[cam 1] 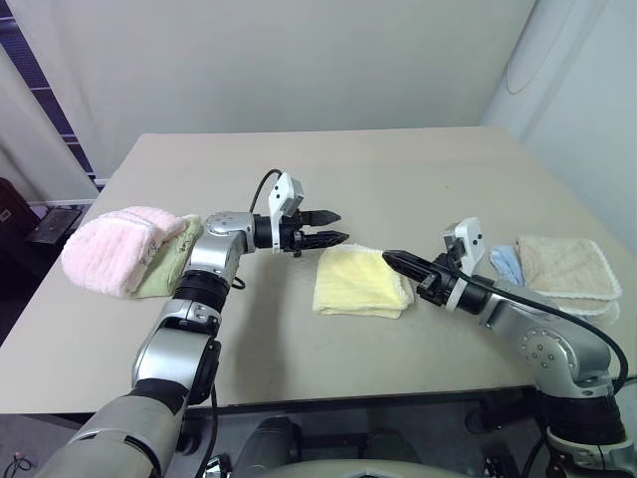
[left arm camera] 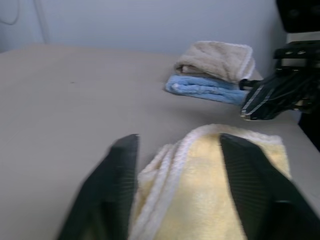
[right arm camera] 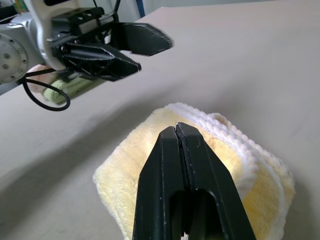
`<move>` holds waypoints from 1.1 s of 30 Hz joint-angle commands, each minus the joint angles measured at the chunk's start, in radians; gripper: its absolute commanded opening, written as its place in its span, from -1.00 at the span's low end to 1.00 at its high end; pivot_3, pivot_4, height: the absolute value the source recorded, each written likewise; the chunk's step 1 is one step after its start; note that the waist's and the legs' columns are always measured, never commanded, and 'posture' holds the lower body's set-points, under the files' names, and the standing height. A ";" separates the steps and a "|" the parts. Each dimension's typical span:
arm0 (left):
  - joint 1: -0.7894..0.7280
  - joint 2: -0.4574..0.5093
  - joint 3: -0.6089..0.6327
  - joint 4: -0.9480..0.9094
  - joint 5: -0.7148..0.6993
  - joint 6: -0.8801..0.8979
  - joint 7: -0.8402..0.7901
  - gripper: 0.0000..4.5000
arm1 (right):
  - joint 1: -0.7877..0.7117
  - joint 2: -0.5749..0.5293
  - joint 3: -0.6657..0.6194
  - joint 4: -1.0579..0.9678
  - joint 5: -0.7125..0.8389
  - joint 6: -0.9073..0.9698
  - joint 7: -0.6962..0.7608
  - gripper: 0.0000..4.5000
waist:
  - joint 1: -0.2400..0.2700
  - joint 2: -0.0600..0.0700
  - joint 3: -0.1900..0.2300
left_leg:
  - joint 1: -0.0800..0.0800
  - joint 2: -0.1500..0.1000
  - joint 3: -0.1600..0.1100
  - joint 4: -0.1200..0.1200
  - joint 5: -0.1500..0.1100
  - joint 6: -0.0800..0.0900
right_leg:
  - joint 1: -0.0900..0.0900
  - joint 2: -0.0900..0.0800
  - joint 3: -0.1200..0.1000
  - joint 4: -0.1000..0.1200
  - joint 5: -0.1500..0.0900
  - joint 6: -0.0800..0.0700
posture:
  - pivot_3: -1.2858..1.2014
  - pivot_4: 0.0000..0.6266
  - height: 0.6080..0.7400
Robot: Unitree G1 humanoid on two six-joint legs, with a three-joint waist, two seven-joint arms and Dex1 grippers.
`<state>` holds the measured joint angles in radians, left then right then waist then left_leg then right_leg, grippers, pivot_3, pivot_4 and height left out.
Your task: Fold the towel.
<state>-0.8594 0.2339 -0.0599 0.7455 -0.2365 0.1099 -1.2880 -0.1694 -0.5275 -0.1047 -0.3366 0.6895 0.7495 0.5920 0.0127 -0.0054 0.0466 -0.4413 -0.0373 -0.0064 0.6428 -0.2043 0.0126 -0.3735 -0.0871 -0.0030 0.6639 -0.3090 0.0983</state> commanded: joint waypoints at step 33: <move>-0.046 -0.112 -0.031 0.364 0.134 -0.177 -0.025 0.57 | -0.064 0.116 -0.006 0.263 -0.057 -0.021 0.084 -0.12 | -0.003 0.000 -0.002 | 0.005 0.000 0.000 0.002 -0.002 -0.002 | 0.001 0.000 0.000 0.000 0.003 -0.002 | 0.03 -1.00 0.87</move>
<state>-0.8743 0.1059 -0.1209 1.1368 -0.0792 -0.0726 -1.2960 -0.2232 -0.3969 -0.0679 -0.0017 0.5759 0.6948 0.6617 0.0095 -0.0052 0.0447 -0.4372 -0.0374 -0.0067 0.6453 -0.2061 0.0107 -0.3728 -0.0875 -0.0031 0.6643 -0.3060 0.0970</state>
